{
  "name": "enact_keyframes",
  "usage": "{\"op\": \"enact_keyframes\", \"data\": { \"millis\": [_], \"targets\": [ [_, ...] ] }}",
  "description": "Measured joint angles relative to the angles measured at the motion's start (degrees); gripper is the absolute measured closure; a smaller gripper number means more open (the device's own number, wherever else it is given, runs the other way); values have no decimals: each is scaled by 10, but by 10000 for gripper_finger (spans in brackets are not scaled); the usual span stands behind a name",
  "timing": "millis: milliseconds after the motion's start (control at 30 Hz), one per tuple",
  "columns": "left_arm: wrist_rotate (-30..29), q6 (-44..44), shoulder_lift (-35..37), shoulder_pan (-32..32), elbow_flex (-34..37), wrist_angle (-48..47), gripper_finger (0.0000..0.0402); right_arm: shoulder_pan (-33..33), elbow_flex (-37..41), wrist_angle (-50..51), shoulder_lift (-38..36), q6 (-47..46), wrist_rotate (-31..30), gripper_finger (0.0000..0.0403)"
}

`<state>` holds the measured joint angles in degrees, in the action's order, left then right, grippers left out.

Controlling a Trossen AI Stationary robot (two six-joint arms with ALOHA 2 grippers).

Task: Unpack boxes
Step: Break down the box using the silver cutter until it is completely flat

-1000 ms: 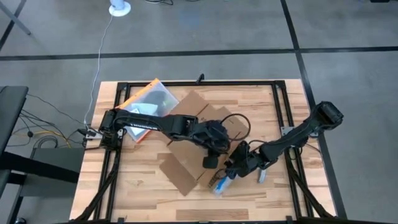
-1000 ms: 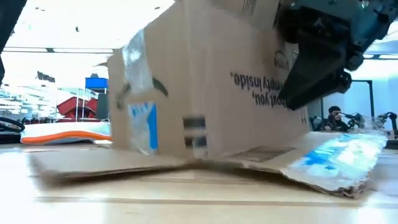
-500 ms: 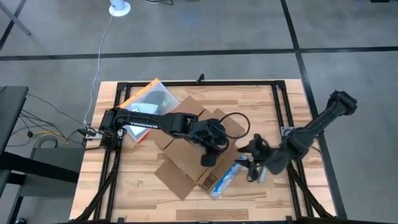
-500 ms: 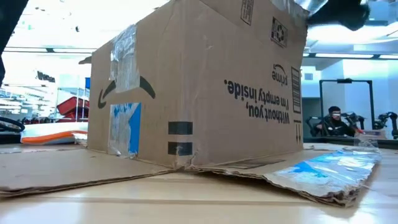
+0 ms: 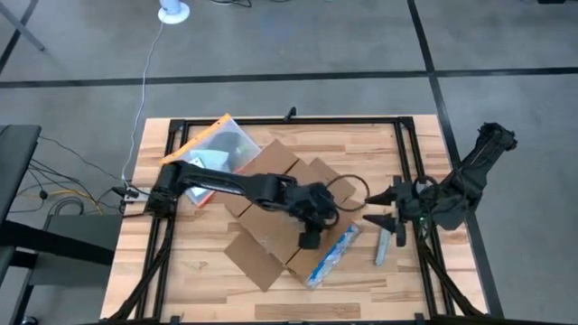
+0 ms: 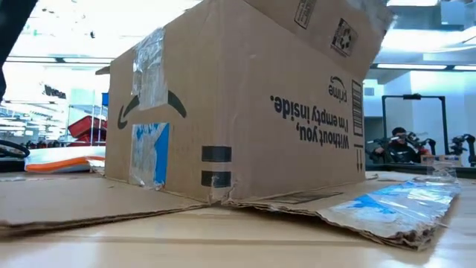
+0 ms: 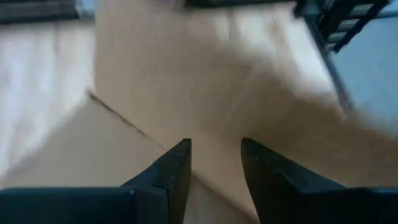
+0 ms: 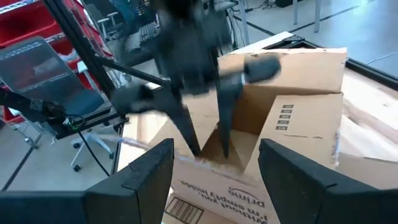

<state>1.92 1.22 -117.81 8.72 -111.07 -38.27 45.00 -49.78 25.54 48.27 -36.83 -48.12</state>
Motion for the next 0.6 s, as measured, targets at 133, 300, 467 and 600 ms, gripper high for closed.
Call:
{"op": "enact_keyframes", "data": {
  "millis": [133,300,467,600],
  "targets": [
    [3,17,-33,7,0,-9,275,-1,5,12,-3,-9,0,186],
    [-10,12,-50,9,-5,-34,275,-3,5,53,7,-45,0,186],
    [-21,14,-42,6,-27,-84,275,-4,5,94,25,-86,0,186],
    [-29,-14,-37,6,-91,-193,275,-5,5,131,45,-118,1,186]
  ]
}}
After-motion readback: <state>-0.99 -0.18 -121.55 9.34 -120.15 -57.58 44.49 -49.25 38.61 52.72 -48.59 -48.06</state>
